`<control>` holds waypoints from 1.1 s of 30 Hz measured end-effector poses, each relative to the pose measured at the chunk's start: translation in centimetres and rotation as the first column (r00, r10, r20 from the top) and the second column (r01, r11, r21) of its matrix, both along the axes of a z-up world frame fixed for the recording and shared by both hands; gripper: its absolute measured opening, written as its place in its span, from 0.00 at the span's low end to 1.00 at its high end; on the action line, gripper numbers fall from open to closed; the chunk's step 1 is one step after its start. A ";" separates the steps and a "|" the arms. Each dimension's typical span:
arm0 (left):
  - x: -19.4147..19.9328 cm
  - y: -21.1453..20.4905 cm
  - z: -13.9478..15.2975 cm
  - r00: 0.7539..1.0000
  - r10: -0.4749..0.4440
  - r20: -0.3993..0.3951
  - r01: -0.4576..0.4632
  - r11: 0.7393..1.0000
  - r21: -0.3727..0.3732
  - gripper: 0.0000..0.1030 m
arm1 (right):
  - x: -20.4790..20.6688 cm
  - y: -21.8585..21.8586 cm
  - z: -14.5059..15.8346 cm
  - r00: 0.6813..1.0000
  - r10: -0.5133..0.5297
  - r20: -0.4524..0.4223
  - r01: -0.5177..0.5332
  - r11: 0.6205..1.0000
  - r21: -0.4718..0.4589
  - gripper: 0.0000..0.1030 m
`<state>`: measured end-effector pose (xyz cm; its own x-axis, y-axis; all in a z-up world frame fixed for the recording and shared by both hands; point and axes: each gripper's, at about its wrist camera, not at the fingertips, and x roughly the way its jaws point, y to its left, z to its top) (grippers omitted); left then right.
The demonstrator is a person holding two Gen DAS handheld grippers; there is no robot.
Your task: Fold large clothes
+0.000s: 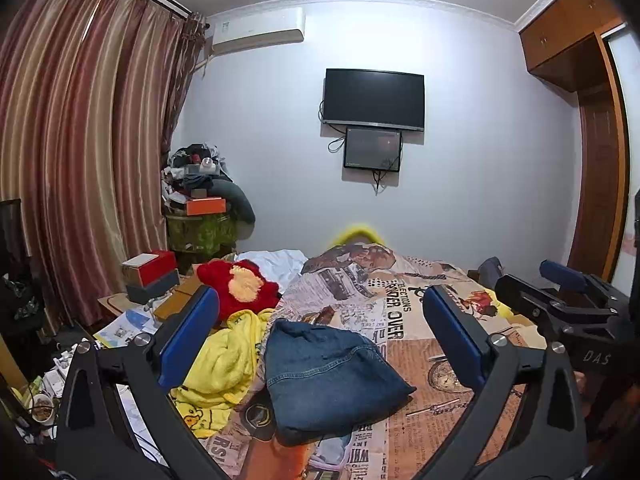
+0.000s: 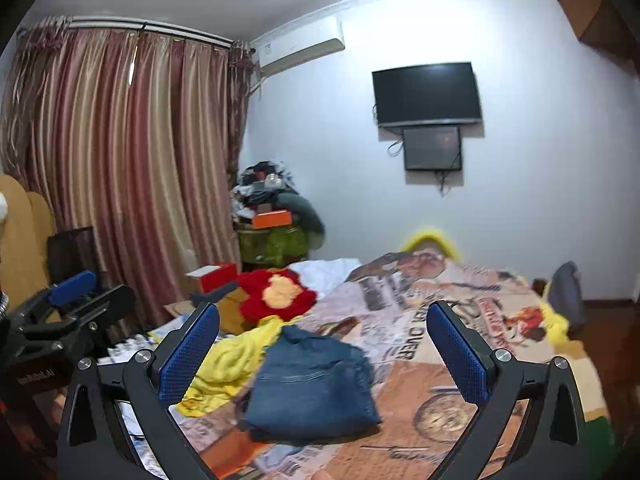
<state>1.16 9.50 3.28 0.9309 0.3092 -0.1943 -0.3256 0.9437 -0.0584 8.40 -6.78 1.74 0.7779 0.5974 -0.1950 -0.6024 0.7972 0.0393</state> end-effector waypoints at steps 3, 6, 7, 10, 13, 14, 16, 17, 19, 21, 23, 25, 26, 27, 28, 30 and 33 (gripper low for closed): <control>0.2 0.0 -0.2 1.000 -0.001 -0.007 0.001 1.000 0.001 1.00 | -0.2 0.4 -0.2 0.999 -0.026 0.034 0.027 0.999 -0.033 1.00; 0.5 -0.1 -0.3 1.000 -0.013 -0.011 0.013 1.000 -0.011 1.00 | -0.3 0.6 -0.4 0.999 -0.021 0.040 0.023 0.999 -0.045 1.00; 0.6 0.1 -0.3 1.000 -0.013 -0.013 0.013 1.000 -0.011 1.00 | -0.3 0.7 -0.5 0.999 -0.018 0.036 0.020 0.999 -0.046 1.00; 0.7 0.1 -0.4 1.000 -0.012 -0.017 0.012 1.000 -0.009 1.00 | -0.2 0.6 -0.5 1.000 -0.016 0.026 0.017 0.999 -0.046 1.00; 0.9 0.2 -0.4 1.000 -0.012 -0.020 0.012 1.000 -0.010 1.00 | 0.0 0.6 -0.6 1.000 -0.014 0.014 0.015 0.999 -0.045 1.00; 0.9 0.2 -0.5 1.000 -0.012 -0.020 0.012 1.000 -0.010 1.00 | 0.1 0.6 -0.6 1.000 -0.015 0.011 0.015 0.999 -0.045 1.00; 0.9 0.3 -0.5 1.000 -0.012 -0.020 0.012 1.000 -0.011 1.00 | 0.3 0.5 -0.6 1.000 -0.017 0.010 0.017 0.999 -0.044 1.00; 0.9 0.3 -0.5 1.000 -0.013 -0.021 0.013 1.000 -0.011 1.00 | 0.3 0.5 -0.6 1.000 -0.017 0.011 0.018 0.999 -0.043 1.00; 0.9 0.3 -0.5 1.000 -0.013 -0.022 0.012 1.000 -0.013 1.00 | 0.3 0.5 -0.6 1.000 -0.018 0.010 0.018 0.999 -0.043 1.00; 0.9 0.3 -0.5 1.000 -0.011 -0.022 0.011 1.000 -0.013 1.00 | 0.3 0.4 -0.6 1.000 -0.017 0.011 0.017 0.999 -0.044 1.00; 1.0 0.4 -0.6 1.000 -0.010 -0.024 0.009 1.000 -0.015 1.00 | 0.3 0.4 -0.6 1.000 -0.018 0.013 0.018 0.999 -0.046 1.00; 1.1 0.3 -0.7 1.000 -0.008 -0.025 0.008 1.000 -0.017 1.00 | 0.3 0.5 -0.5 1.000 -0.018 0.011 0.019 0.999 -0.045 1.00; 1.1 0.3 -0.7 1.000 -0.009 -0.027 0.009 1.000 -0.018 1.00 | 0.2 0.5 -0.5 1.000 -0.018 0.011 0.019 0.999 -0.044 1.00; 1.1 0.3 -0.8 1.000 -0.010 -0.028 0.009 1.000 -0.018 1.00 | 0.2 0.5 -0.5 1.000 -0.018 0.011 0.019 0.999 -0.044 1.00; 1.1 0.3 -0.8 1.000 -0.009 -0.028 0.009 1.000 -0.018 1.00 | 0.2 0.4 -0.6 1.000 -0.019 0.010 0.020 0.999 -0.044 1.00; 1.1 0.3 -0.8 1.000 -0.010 -0.029 0.010 1.000 -0.017 1.00 | 0.2 0.3 -0.6 1.000 -0.021 0.007 0.022 0.999 -0.042 1.00; 1.2 0.2 -0.8 0.999 -0.008 -0.032 0.008 1.000 -0.019 1.00 | 0.2 0.2 -0.7 1.000 -0.023 0.002 0.024 0.999 -0.043 1.00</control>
<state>2.34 9.72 2.43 0.9267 0.2978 -0.2294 -0.3200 0.9451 -0.0658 8.64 -6.62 1.02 0.7920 0.5700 -0.2189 -0.5835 0.8121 0.0036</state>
